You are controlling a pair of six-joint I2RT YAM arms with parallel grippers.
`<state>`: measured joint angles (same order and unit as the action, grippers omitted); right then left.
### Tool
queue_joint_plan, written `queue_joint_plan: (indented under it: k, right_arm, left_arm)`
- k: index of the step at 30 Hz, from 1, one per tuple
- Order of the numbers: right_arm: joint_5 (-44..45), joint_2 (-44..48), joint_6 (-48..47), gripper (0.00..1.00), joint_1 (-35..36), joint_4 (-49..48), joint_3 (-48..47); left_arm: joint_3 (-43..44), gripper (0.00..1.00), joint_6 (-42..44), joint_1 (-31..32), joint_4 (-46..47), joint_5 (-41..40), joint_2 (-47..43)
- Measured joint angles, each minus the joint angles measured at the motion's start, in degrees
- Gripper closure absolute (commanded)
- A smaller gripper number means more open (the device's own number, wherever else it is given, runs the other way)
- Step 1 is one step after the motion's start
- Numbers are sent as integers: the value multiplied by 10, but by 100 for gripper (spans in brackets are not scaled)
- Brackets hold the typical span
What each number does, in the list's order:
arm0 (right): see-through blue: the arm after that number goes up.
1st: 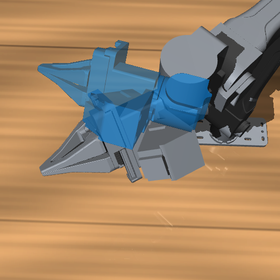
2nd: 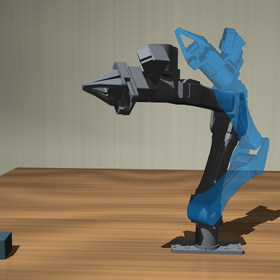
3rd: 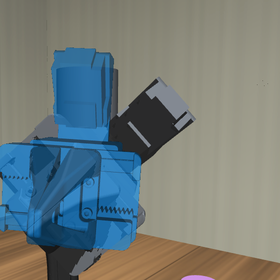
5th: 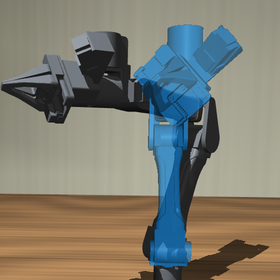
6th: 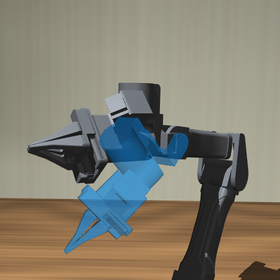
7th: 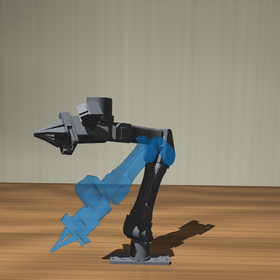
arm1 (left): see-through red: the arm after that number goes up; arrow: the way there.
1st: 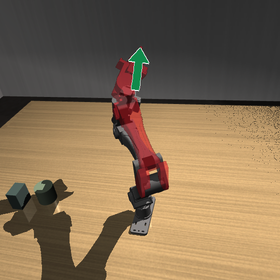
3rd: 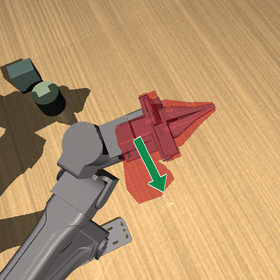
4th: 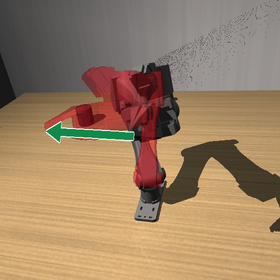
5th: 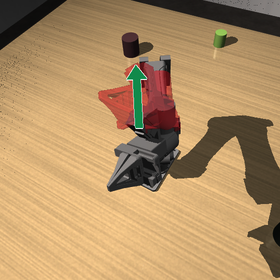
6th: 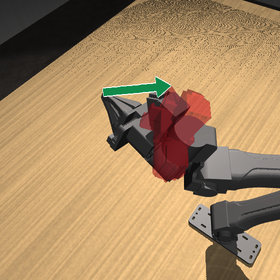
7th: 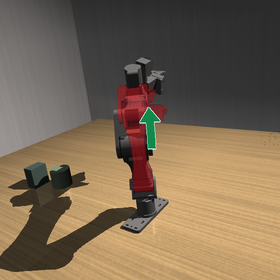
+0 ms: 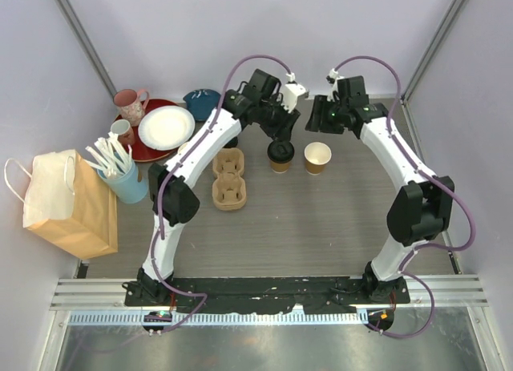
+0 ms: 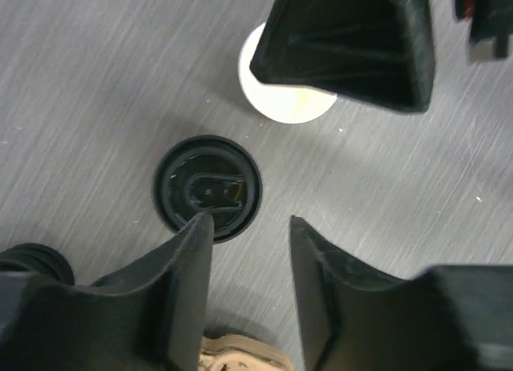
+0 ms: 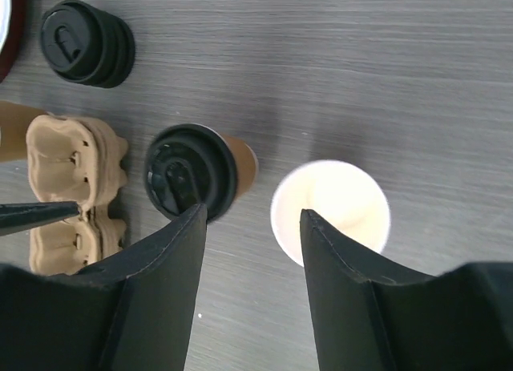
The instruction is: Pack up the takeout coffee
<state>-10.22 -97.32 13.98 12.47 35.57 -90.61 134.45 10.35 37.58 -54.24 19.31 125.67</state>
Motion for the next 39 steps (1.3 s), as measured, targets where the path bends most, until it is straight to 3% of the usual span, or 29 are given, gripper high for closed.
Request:
queue_joint_plan:
  k: [3, 7, 11, 34, 39]
  right_arm:
    - [3, -35, 8, 50, 29, -13, -26]
    - [2, -91, 19, 57, 63, -30, -58]
    - [2, -135, 27, 56, 77, -34, -70]
    - [24, -151, 27, 55, 99, -27, -42]
    - [24, -151, 27, 56, 99, -27, -41]
  left_arm:
    - [-23, 64, -53, -26, 26, 6, -18]
    - [-64, 59, -119, -70, 60, 7, -19]
    - [-98, 59, -162, -99, 73, 4, -13]
    - [-132, 61, -207, -71, 99, 18, 14]
    - [-135, 66, -212, -71, 100, 17, 22]
